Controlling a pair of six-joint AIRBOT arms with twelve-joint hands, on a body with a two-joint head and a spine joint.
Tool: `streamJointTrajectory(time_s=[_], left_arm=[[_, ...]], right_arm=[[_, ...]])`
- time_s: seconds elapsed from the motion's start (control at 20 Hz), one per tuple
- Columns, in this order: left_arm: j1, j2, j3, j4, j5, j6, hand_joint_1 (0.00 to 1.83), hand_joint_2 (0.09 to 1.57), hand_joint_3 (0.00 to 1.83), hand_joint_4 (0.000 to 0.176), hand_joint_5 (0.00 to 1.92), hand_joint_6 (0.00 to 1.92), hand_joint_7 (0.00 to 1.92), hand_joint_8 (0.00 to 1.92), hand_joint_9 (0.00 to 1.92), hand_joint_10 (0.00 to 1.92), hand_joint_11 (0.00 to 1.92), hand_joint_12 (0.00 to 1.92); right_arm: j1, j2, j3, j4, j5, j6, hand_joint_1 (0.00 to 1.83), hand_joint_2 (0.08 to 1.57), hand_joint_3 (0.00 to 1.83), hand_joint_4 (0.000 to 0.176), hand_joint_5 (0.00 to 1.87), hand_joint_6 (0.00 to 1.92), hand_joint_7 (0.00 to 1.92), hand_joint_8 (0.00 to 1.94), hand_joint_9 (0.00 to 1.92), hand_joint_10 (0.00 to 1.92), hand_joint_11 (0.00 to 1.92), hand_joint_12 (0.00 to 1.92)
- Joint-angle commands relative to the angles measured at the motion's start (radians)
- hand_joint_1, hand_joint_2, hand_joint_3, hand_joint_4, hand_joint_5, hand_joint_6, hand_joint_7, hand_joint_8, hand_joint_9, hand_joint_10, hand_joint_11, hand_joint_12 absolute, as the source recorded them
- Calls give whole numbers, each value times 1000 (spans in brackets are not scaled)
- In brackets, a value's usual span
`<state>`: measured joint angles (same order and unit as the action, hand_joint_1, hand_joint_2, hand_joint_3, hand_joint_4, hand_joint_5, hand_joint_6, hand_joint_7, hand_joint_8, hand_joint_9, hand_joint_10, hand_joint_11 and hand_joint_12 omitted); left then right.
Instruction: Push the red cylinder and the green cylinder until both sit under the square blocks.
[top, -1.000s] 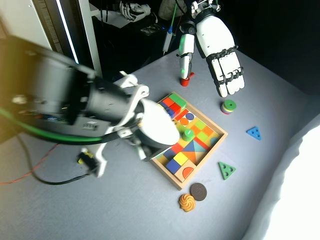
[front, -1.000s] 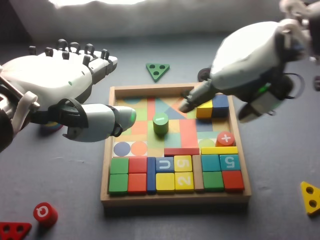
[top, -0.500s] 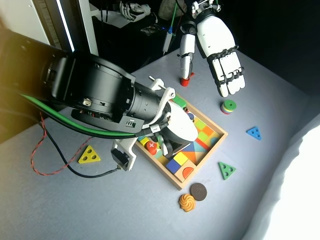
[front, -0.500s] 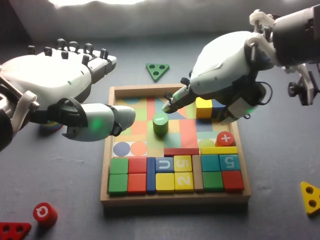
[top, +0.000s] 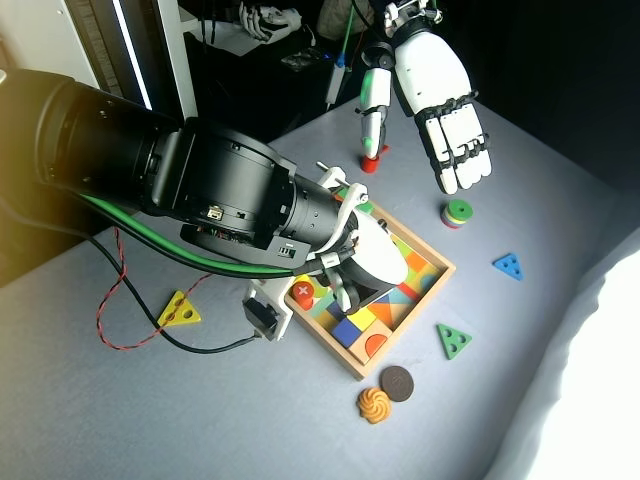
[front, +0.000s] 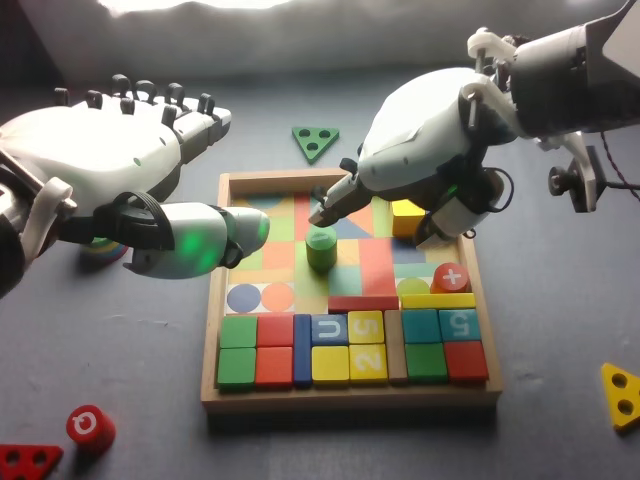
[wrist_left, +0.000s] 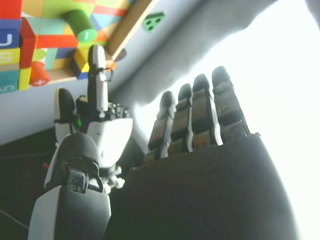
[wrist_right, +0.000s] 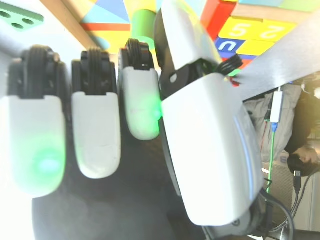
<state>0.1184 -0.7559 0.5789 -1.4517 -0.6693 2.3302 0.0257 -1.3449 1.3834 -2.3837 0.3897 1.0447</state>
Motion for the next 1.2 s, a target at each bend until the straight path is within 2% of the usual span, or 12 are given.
streamJointTrajectory(time_s=[0.0, 0.4, 0.65, 0.9, 1.15], left_arm=[[-12, 13, 6, 61, -36, 1, 0, 1287, 0, 0, 0, 0, 0, 0, 0, 0, 2, 1], [-16, 12, 6, 62, -36, 1, 0, 1287, 0, 0, 0, 0, 0, 0, 0, 0, 0, 0], [-20, 12, 6, 62, -36, 3, 0, 1286, 0, 0, 0, 0, 0, 0, 0, 0, 0, 0], [-23, 12, 4, 62, -36, 4, 0, 1308, 8, 0, 24, 9, 21, 8, 26, 10, 39, 18], [-31, 12, 3, 63, -36, 7, 0, 1285, 0, 0, 0, 0, 0, 0, 1, 0, 1, 1]], right_arm=[[4, 6, 3, 14, -51, -1, 1789, 1328, 0, 0, 217, 1, 1765, 1941, 1906, 1921, 1921, 1921], [-17, -8, 12, 16, -54, -3, 1783, 1327, 0, 0, 225, 3, 1694, 1941, 1872, 1921, 1919, 1921], [-44, 1, 11, 17, -39, 0, 1810, 1325, 0, 0, 258, 14, 1765, 1941, 1906, 1921, 1921, 1921], [-46, 42, 0, 18, 27, 9, 1781, 1361, 0, 0, 268, 11, 1786, 1941, 1915, 1921, 1921, 1921], [-17, 130, -77, 22, 109, -22, 1806, 1349, 0, 0, 202, 2, 1761, 1941, 1903, 1921, 1921, 1921]])
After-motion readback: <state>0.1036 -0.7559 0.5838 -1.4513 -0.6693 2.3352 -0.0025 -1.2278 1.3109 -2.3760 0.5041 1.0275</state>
